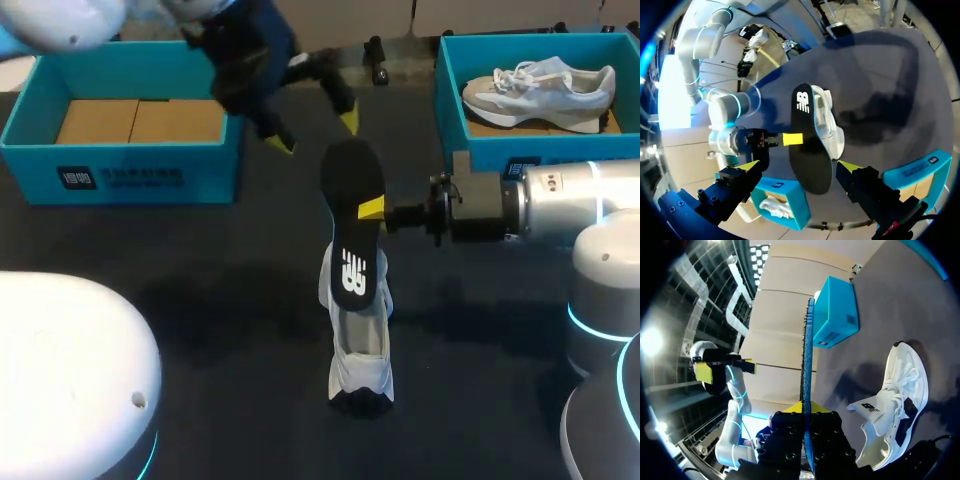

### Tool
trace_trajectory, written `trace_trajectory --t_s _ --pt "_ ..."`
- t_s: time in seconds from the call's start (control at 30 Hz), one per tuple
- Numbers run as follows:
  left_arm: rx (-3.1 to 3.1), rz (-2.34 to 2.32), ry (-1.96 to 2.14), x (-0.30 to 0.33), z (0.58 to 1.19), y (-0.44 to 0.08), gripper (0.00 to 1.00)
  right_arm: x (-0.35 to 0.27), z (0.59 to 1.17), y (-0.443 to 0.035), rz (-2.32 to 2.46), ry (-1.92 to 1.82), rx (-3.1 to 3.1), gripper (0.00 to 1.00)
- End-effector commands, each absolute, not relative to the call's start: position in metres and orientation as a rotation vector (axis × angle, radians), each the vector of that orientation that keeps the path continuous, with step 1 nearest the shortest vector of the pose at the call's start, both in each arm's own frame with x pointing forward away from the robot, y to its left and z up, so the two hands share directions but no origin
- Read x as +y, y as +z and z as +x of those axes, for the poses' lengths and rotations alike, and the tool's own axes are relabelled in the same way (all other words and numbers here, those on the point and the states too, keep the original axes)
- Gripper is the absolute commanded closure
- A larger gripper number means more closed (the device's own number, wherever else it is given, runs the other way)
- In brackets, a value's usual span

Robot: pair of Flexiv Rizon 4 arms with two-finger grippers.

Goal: Take the shoe out of the shoebox, open the shoe tongue, remove and reinsert the insole, then place the shoe into the shoebox

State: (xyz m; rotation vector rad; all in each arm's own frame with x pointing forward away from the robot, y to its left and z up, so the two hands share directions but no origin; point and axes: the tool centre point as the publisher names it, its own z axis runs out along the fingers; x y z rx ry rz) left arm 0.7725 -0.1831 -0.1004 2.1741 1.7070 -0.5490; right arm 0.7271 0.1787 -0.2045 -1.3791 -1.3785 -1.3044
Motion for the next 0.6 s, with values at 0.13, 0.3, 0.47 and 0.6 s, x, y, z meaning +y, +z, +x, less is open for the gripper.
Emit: trace_trajectory --t_s 0.13,0.3,0.47,0.6 --pt "2.014 2.501 -0.268 -0.209 0.789 -0.101 0.0 0.181 0.727 -0.204 -1.384 -1.304 -1.38 1.0" --pt "2.084 2.499 -0.229 -0.214 0.791 -0.1 0.0 0.181 0.727 -0.204 -1.384 -1.304 -1.38 1.0" --pt "2.14 2.526 -0.121 -0.219 0.794 -0.101 0.0 0.181 0.727 -0.204 -1.384 -1.304 -1.38 1.0" --pt "2.149 2.53 -0.037 -0.224 0.794 -0.099 0.0 0.181 0.727 -0.204 -1.384 -1.304 -1.38 1.0"
